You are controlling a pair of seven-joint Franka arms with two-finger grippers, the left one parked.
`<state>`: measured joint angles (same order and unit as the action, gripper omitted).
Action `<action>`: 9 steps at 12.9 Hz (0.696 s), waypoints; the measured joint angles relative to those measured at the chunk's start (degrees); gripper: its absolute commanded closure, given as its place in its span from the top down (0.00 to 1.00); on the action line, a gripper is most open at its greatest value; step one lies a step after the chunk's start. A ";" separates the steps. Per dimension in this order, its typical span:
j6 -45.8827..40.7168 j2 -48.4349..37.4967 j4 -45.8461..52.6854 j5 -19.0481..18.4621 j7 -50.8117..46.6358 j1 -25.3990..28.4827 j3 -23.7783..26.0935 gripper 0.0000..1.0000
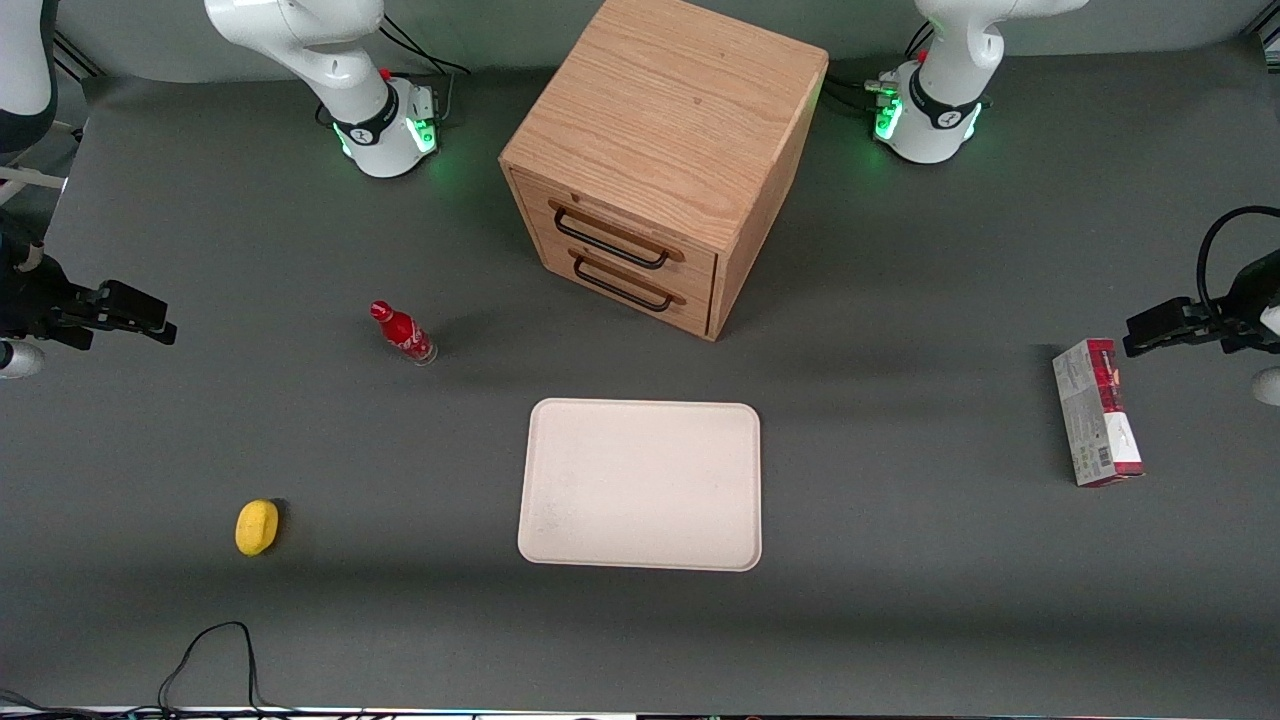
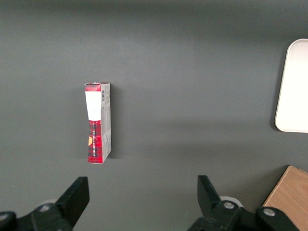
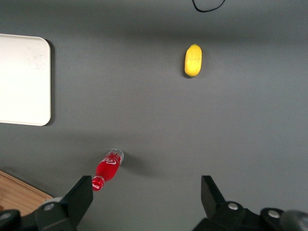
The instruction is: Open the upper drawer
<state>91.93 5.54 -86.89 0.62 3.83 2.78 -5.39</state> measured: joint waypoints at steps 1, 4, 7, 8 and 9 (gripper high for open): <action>0.00 0.00 -0.01 -0.01 0.00 0.00 0.00 1.00; 0.00 0.00 -0.01 -0.01 0.00 0.00 0.02 1.00; 0.01 0.08 0.00 0.01 0.01 0.20 0.72 1.00; 0.02 0.08 0.08 0.02 0.01 0.88 1.36 1.00; 0.03 0.13 0.22 0.02 0.01 2.52 1.92 1.00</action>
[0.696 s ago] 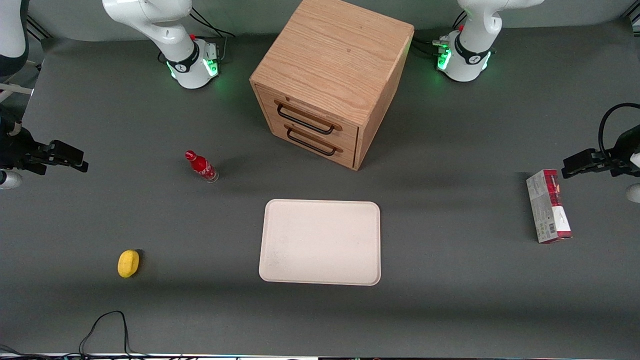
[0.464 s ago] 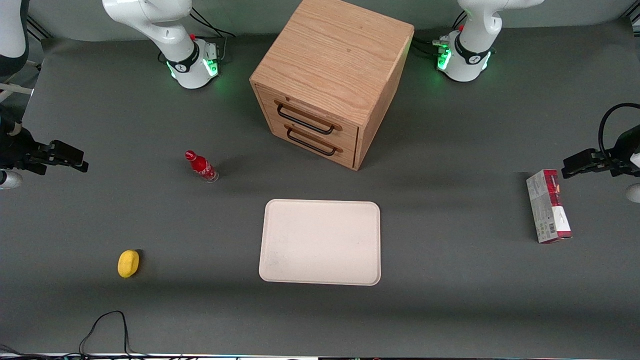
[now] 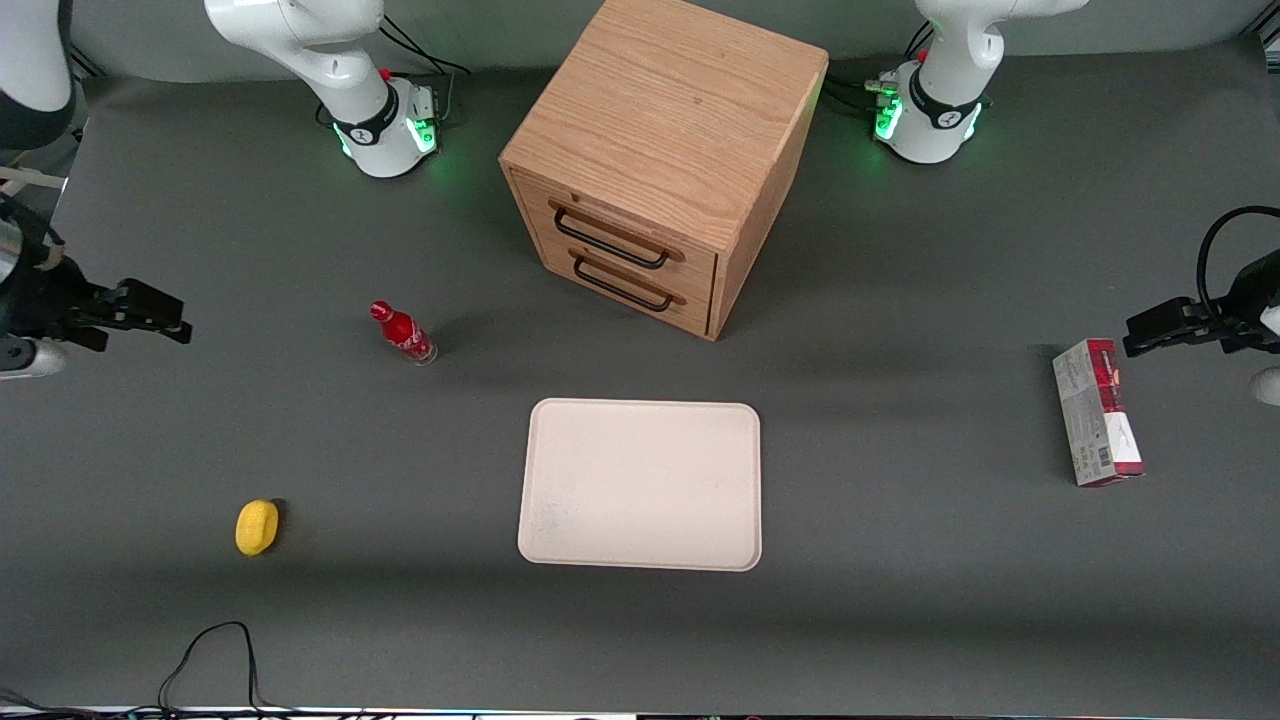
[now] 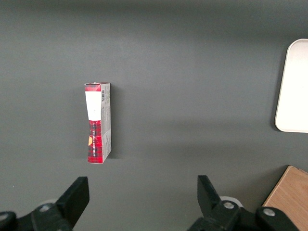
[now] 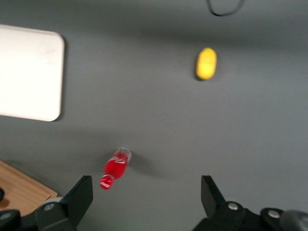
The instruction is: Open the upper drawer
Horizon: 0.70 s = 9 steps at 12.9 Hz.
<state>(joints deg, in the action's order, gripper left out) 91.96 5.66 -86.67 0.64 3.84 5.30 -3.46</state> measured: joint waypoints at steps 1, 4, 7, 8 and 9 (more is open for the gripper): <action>0.01 0.19 0.26 0.01 -0.01 2.35 0.36 1.00; 0.15 2.07 1.72 0.01 -0.05 11.09 0.81 1.00; 0.20 5.36 4.31 0.01 -0.05 19.29 0.97 1.00; 0.21 6.47 5.23 0.01 -0.05 22.03 0.99 1.00; 0.22 7.50 6.03 0.01 -0.05 24.70 1.01 1.00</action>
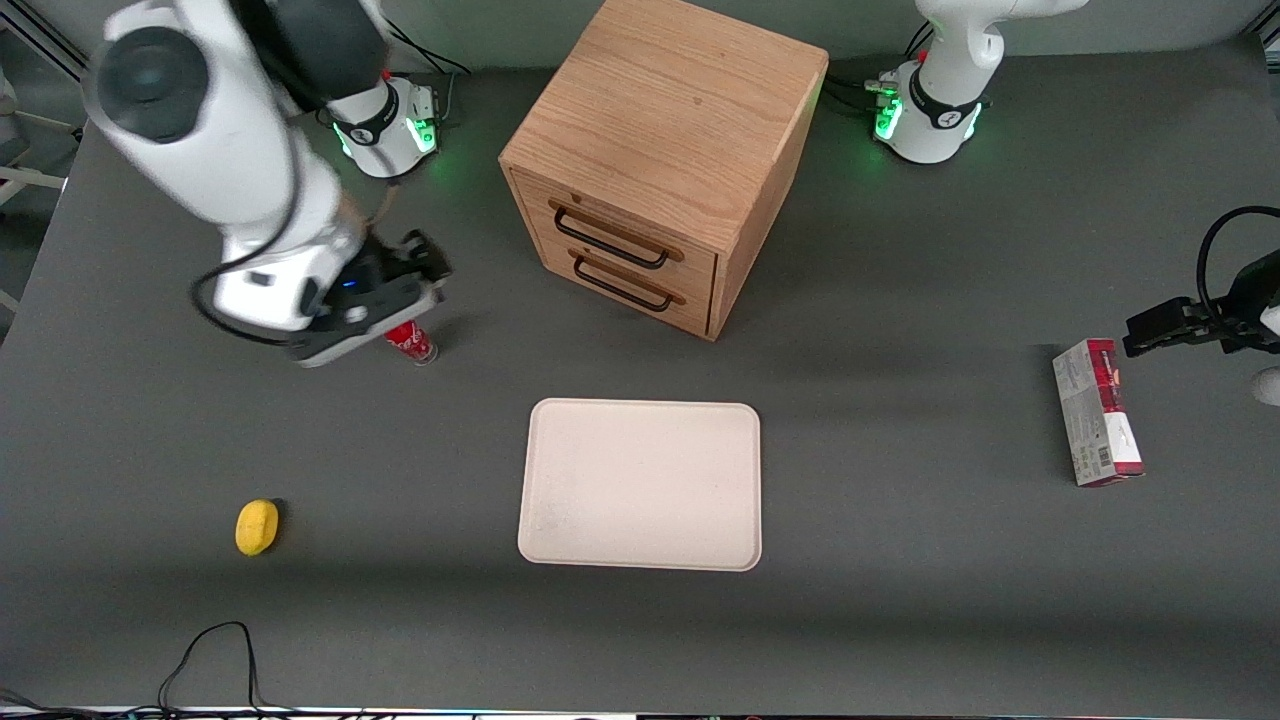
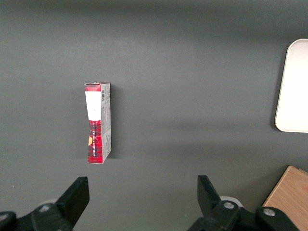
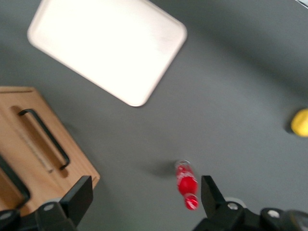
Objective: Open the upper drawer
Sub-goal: 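Move the right gripper toward the upper drawer's black handle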
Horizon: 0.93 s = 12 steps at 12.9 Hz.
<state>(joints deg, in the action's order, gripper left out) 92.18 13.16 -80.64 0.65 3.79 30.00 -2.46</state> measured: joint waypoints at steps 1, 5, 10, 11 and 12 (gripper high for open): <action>0.00 0.91 0.73 0.00 0.00 2.59 0.02 1.00; -0.06 2.26 1.55 0.02 1.69 10.19 0.08 1.00; -0.36 2.38 0.75 3.13 14.39 11.98 -0.18 1.00; -0.40 2.38 0.54 3.71 15.33 11.95 -0.20 1.00; -0.51 2.38 0.41 3.95 15.71 11.96 -0.19 1.00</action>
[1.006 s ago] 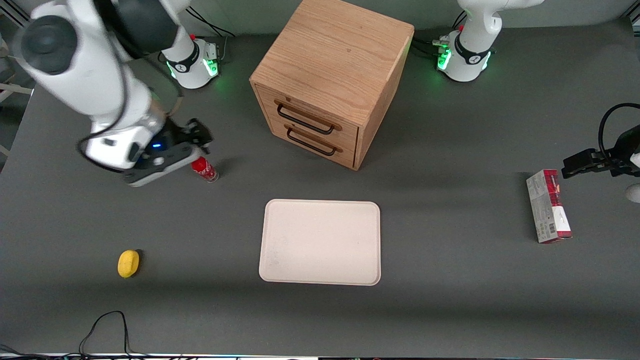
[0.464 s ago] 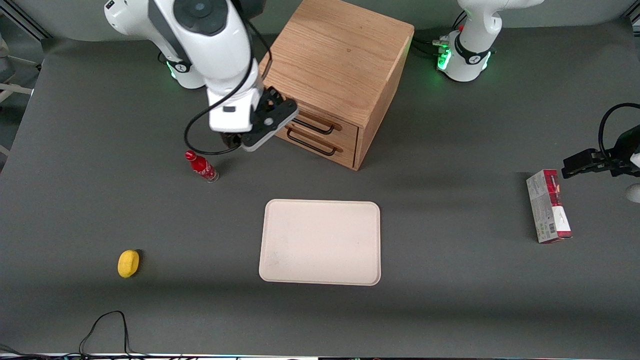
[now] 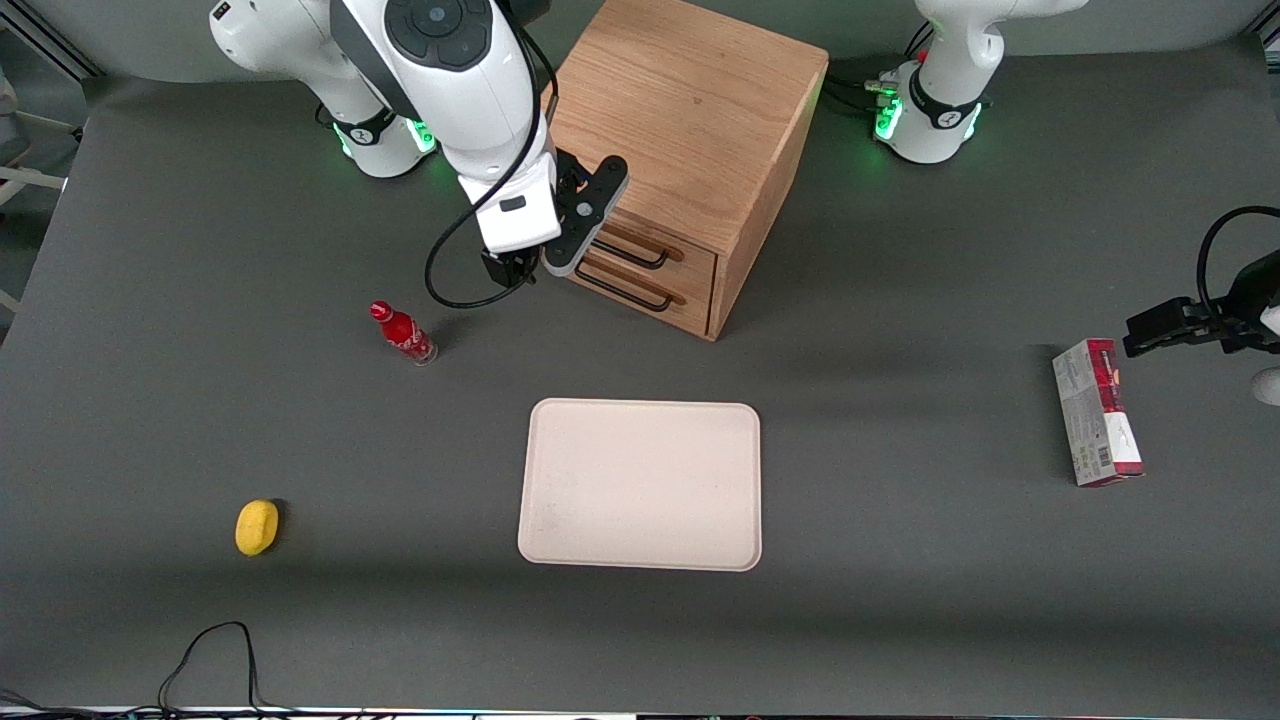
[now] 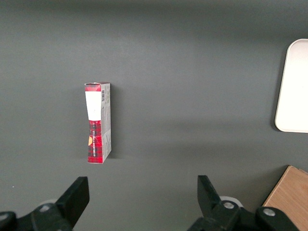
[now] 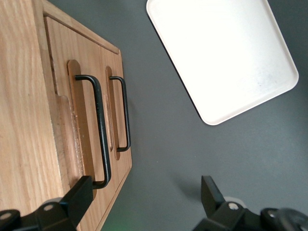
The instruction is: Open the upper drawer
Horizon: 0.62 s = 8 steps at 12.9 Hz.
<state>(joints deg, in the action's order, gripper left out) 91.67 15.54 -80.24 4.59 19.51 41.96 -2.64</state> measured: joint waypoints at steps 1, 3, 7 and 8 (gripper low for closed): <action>-0.46 0.00 -0.01 0.38 0.28 0.01 0.02 1.00; -0.80 -0.01 -0.02 3.83 0.52 0.17 0.10 1.00; -1.04 -0.04 -0.76 6.12 0.54 0.26 0.12 1.00; -0.81 -0.05 -1.57 6.13 0.54 0.26 0.12 1.00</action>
<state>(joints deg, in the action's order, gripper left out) 90.85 15.49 -81.81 10.73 20.05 42.22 -2.52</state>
